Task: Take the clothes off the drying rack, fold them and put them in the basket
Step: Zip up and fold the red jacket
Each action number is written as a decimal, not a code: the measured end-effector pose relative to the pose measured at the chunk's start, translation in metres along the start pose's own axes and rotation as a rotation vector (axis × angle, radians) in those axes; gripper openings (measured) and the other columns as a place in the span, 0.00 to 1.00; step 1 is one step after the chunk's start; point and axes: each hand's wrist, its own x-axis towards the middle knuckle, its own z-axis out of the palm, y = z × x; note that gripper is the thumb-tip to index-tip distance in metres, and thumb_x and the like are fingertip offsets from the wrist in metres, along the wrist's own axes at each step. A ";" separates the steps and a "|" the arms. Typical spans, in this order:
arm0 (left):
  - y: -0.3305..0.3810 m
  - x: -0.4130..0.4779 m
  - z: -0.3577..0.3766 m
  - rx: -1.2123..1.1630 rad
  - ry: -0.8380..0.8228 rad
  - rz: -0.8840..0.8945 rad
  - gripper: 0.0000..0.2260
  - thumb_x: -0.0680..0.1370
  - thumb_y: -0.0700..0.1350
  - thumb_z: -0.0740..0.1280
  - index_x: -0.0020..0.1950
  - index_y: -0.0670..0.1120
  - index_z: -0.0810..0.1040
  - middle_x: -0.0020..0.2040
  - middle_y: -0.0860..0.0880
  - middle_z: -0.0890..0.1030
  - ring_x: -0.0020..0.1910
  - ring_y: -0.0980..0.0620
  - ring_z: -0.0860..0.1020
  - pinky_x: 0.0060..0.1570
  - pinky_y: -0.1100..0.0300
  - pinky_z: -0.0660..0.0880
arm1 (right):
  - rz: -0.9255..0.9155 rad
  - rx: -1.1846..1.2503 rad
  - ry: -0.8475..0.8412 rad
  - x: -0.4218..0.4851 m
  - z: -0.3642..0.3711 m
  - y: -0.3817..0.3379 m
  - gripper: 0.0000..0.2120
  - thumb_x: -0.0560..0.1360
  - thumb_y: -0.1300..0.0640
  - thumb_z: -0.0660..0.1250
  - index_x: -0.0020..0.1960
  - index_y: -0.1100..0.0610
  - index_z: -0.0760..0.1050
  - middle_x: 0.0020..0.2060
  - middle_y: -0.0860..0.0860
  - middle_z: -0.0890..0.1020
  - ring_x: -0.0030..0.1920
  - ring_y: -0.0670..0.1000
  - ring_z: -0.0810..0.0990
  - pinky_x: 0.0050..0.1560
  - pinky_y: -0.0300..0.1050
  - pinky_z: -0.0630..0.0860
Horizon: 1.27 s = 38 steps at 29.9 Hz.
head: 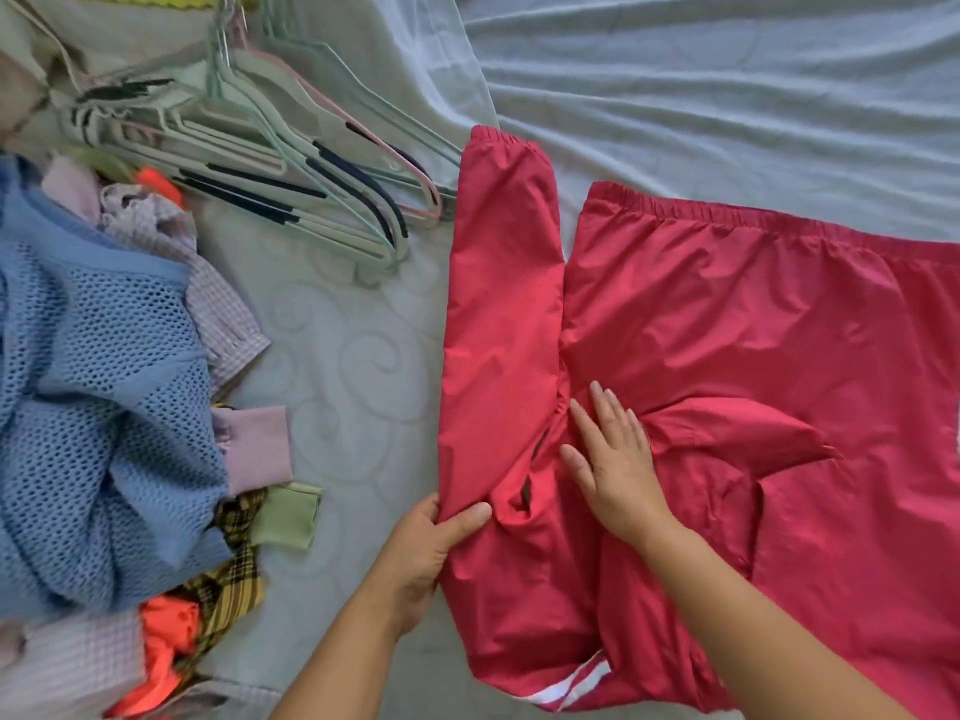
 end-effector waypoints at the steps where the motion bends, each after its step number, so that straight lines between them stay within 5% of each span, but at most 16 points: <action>1: 0.002 -0.006 0.003 -0.051 -0.035 -0.004 0.32 0.54 0.48 0.79 0.56 0.41 0.78 0.48 0.45 0.84 0.41 0.53 0.83 0.38 0.64 0.78 | 0.022 0.143 0.057 0.000 -0.012 -0.005 0.32 0.77 0.37 0.46 0.65 0.60 0.73 0.67 0.59 0.71 0.69 0.56 0.65 0.70 0.49 0.57; 3: 0.003 -0.018 0.011 -0.103 -0.072 0.018 0.30 0.56 0.48 0.80 0.56 0.43 0.78 0.48 0.47 0.84 0.43 0.54 0.82 0.38 0.65 0.78 | 0.085 0.449 0.171 -0.005 -0.036 -0.021 0.27 0.76 0.39 0.52 0.57 0.58 0.78 0.59 0.53 0.78 0.62 0.53 0.73 0.65 0.48 0.66; 6: 0.009 -0.031 0.031 0.071 -0.113 0.118 0.21 0.65 0.43 0.70 0.57 0.49 0.75 0.49 0.56 0.84 0.47 0.60 0.81 0.44 0.68 0.76 | 0.339 0.976 0.021 -0.002 -0.064 -0.057 0.19 0.74 0.39 0.61 0.56 0.52 0.75 0.53 0.47 0.79 0.58 0.49 0.76 0.63 0.48 0.70; 9: 0.015 -0.041 0.060 0.398 -0.226 0.259 0.21 0.67 0.43 0.70 0.58 0.55 0.72 0.52 0.63 0.81 0.51 0.67 0.78 0.51 0.69 0.74 | 0.498 0.996 -0.166 0.028 -0.087 -0.067 0.26 0.69 0.39 0.69 0.58 0.58 0.76 0.51 0.52 0.82 0.51 0.48 0.80 0.58 0.49 0.75; 11: 0.016 -0.043 0.082 0.599 -0.323 0.365 0.26 0.69 0.45 0.69 0.63 0.60 0.66 0.60 0.62 0.76 0.57 0.68 0.75 0.59 0.69 0.70 | 0.511 1.024 -0.186 0.041 -0.109 -0.062 0.09 0.71 0.54 0.71 0.48 0.59 0.80 0.37 0.50 0.84 0.35 0.44 0.80 0.44 0.44 0.78; 12: 0.014 -0.044 0.093 0.664 -0.362 0.391 0.28 0.69 0.45 0.70 0.65 0.61 0.64 0.62 0.61 0.74 0.60 0.67 0.73 0.62 0.67 0.69 | 0.503 1.066 -0.141 0.043 -0.120 -0.055 0.01 0.72 0.60 0.70 0.43 0.58 0.79 0.32 0.48 0.82 0.30 0.44 0.78 0.39 0.42 0.76; 16: -0.008 -0.044 0.128 0.858 -0.476 0.480 0.36 0.71 0.47 0.72 0.73 0.60 0.56 0.71 0.56 0.67 0.68 0.62 0.66 0.69 0.62 0.63 | 0.471 1.394 0.203 0.012 -0.167 -0.006 0.07 0.74 0.66 0.63 0.42 0.55 0.77 0.28 0.46 0.81 0.28 0.44 0.77 0.32 0.35 0.76; 20: -0.033 -0.039 0.150 0.829 -0.597 0.261 0.27 0.72 0.51 0.71 0.68 0.63 0.66 0.49 0.58 0.79 0.44 0.61 0.76 0.50 0.67 0.73 | 0.641 1.652 0.431 -0.047 -0.181 0.085 0.13 0.76 0.65 0.58 0.39 0.56 0.78 0.28 0.46 0.82 0.30 0.42 0.79 0.34 0.33 0.77; 23: -0.033 -0.006 0.150 0.696 -0.224 0.325 0.07 0.74 0.44 0.69 0.50 0.54 0.76 0.38 0.56 0.78 0.32 0.64 0.75 0.39 0.66 0.73 | 0.961 1.485 0.300 -0.086 -0.152 0.145 0.11 0.78 0.62 0.58 0.39 0.54 0.75 0.31 0.48 0.80 0.31 0.43 0.78 0.29 0.31 0.76; 25: -0.013 0.026 0.145 0.759 0.148 0.441 0.05 0.76 0.39 0.66 0.44 0.49 0.77 0.38 0.50 0.79 0.33 0.60 0.76 0.40 0.59 0.73 | 1.052 1.232 0.162 -0.101 -0.133 0.175 0.06 0.79 0.59 0.59 0.45 0.55 0.73 0.39 0.51 0.77 0.35 0.45 0.78 0.27 0.29 0.74; 26: 0.001 0.041 0.143 0.784 0.296 0.491 0.01 0.76 0.40 0.67 0.45 0.46 0.78 0.40 0.47 0.80 0.38 0.54 0.77 0.44 0.56 0.74 | 1.019 1.091 0.183 -0.102 -0.129 0.181 0.05 0.79 0.58 0.60 0.50 0.59 0.74 0.43 0.54 0.77 0.37 0.46 0.78 0.29 0.29 0.74; 28: 0.030 0.073 0.141 0.757 0.546 0.505 0.11 0.75 0.44 0.68 0.53 0.38 0.76 0.49 0.40 0.80 0.48 0.46 0.77 0.52 0.54 0.72 | 0.795 0.768 0.401 -0.093 -0.129 0.182 0.17 0.75 0.54 0.66 0.58 0.65 0.72 0.50 0.57 0.75 0.47 0.51 0.76 0.44 0.33 0.71; 31: 0.066 0.109 0.148 0.666 0.639 0.379 0.26 0.72 0.52 0.71 0.61 0.36 0.71 0.58 0.38 0.76 0.57 0.41 0.76 0.58 0.49 0.73 | 0.284 0.291 0.449 -0.058 -0.131 0.150 0.28 0.67 0.44 0.68 0.59 0.62 0.72 0.53 0.57 0.74 0.55 0.55 0.70 0.58 0.47 0.64; 34: 0.077 0.132 0.152 0.675 0.617 0.292 0.28 0.66 0.55 0.73 0.57 0.37 0.75 0.52 0.38 0.80 0.54 0.39 0.78 0.54 0.46 0.76 | 0.130 -0.093 0.276 -0.026 -0.111 0.135 0.29 0.59 0.49 0.77 0.57 0.58 0.76 0.51 0.59 0.77 0.50 0.61 0.76 0.49 0.55 0.72; 36: 0.077 0.124 0.167 0.743 0.625 0.385 0.14 0.68 0.46 0.70 0.49 0.38 0.80 0.39 0.41 0.80 0.46 0.39 0.80 0.48 0.48 0.77 | 0.176 -0.096 0.266 -0.015 -0.117 0.146 0.13 0.67 0.54 0.73 0.49 0.58 0.78 0.44 0.59 0.79 0.45 0.63 0.78 0.42 0.54 0.75; 38: 0.078 0.113 0.186 0.816 0.635 0.561 0.08 0.70 0.40 0.67 0.47 0.39 0.80 0.38 0.40 0.80 0.42 0.41 0.78 0.44 0.53 0.74 | 0.262 0.250 0.286 -0.016 -0.134 0.166 0.06 0.75 0.56 0.65 0.46 0.58 0.77 0.41 0.57 0.81 0.45 0.61 0.79 0.43 0.52 0.73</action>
